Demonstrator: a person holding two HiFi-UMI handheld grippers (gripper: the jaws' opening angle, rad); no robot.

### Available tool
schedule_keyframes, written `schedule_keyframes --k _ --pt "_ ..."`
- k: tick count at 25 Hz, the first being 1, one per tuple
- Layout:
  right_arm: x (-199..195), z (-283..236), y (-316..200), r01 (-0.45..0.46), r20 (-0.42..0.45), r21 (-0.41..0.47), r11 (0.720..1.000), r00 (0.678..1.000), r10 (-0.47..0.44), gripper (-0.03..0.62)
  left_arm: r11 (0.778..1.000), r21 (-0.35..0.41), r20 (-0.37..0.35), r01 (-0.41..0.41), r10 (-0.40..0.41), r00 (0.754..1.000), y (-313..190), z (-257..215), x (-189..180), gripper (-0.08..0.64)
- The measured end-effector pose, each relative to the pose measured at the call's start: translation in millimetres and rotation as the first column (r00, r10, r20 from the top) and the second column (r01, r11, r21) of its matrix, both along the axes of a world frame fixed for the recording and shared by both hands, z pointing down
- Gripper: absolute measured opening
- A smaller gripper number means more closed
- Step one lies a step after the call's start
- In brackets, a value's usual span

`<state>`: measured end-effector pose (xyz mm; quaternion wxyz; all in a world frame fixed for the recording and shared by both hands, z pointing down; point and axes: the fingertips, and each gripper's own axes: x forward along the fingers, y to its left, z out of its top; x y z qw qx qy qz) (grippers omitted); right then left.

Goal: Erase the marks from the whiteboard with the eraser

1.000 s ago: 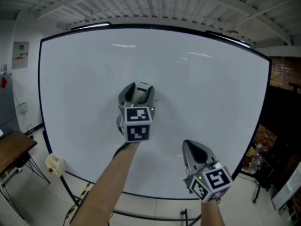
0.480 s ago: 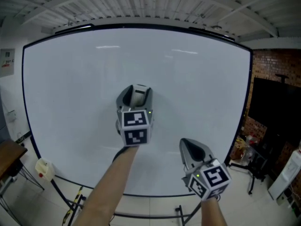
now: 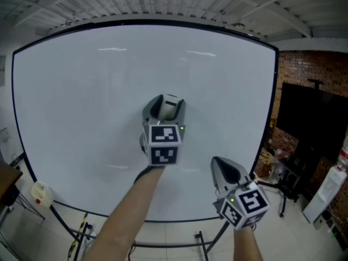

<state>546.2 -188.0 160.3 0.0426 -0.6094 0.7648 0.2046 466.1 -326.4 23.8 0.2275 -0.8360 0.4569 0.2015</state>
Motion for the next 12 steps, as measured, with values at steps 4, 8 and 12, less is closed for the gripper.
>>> schedule_keyframes --k 4,8,12 --pt "-11.9 0.9 2.1 0.033 0.001 -0.001 0.999 0.999 -0.033 -0.003 0.999 -0.026 0.028 -0.039 0.039 0.999 8.5 1.0 -4.7 0.258" --pt "-30.3 6.6 1.0 0.092 0.013 -0.009 0.996 0.996 -0.092 -0.003 0.999 -0.029 0.051 -0.033 0.034 0.998 26.8 9.9 -23.4 0.259" --pt "-53.7 8.2 -3.0 0.154 0.023 -0.021 0.988 0.988 -0.154 -0.003 0.997 -0.070 0.048 -0.041 0.044 0.998 39.6 22.6 -51.3 0.259"
